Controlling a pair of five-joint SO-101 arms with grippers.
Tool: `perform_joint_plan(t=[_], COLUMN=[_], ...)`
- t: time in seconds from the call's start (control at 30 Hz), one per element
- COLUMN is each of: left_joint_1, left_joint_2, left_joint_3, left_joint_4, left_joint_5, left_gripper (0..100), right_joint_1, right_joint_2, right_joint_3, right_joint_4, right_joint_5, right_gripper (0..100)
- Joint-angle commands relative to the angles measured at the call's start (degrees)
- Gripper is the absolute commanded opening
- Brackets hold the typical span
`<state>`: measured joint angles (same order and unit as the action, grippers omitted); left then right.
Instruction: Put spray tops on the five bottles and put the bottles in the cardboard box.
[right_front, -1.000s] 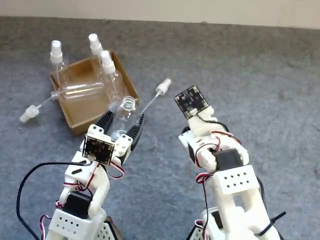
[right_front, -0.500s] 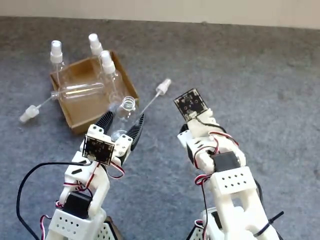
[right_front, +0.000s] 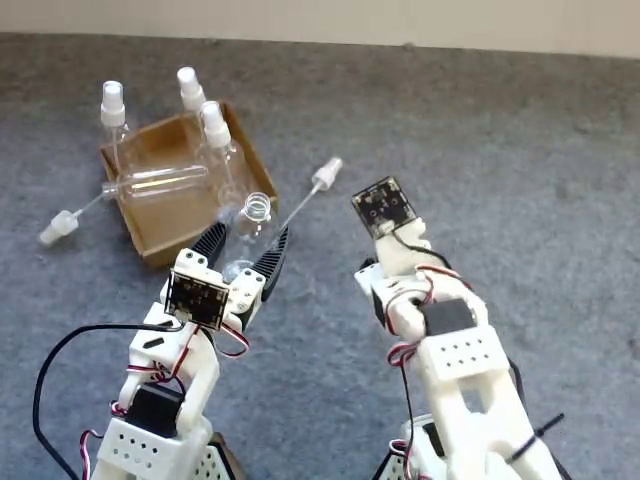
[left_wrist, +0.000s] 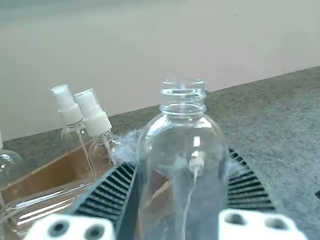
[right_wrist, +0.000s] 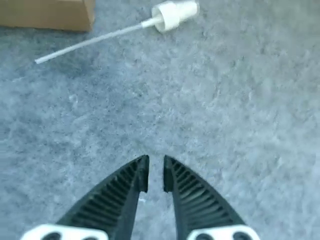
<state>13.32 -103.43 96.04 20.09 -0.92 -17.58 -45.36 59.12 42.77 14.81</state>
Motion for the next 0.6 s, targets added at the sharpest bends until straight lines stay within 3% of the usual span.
perform_joint_plan(t=[0.0, 0.23, 0.43, 0.57], left_joint_1=[-2.4, -2.6, -2.8, -2.9], left_joint_2=[-0.8, -0.8, -0.8, -0.8], left_joint_3=[0.9, 0.9, 0.9, 0.9], left_joint_4=[0.1, 0.0, -0.1, -0.1], left_joint_5=[-0.4, -0.4, -0.4, -0.4], left_gripper=[9, 9, 9, 9], right_joint_1=[-1.1, -1.1, -1.1, -1.1], right_joint_2=[5.9, 21.6, 34.9, 43.7], right_joint_3=[-11.1, -25.9, -37.6, -46.1], right_joint_4=[5.1, 6.8, 6.5, 6.5], right_joint_5=[-5.0, -15.4, -30.9, -36.7], right_gripper=[8.7, 8.7, 9.1, 9.1])
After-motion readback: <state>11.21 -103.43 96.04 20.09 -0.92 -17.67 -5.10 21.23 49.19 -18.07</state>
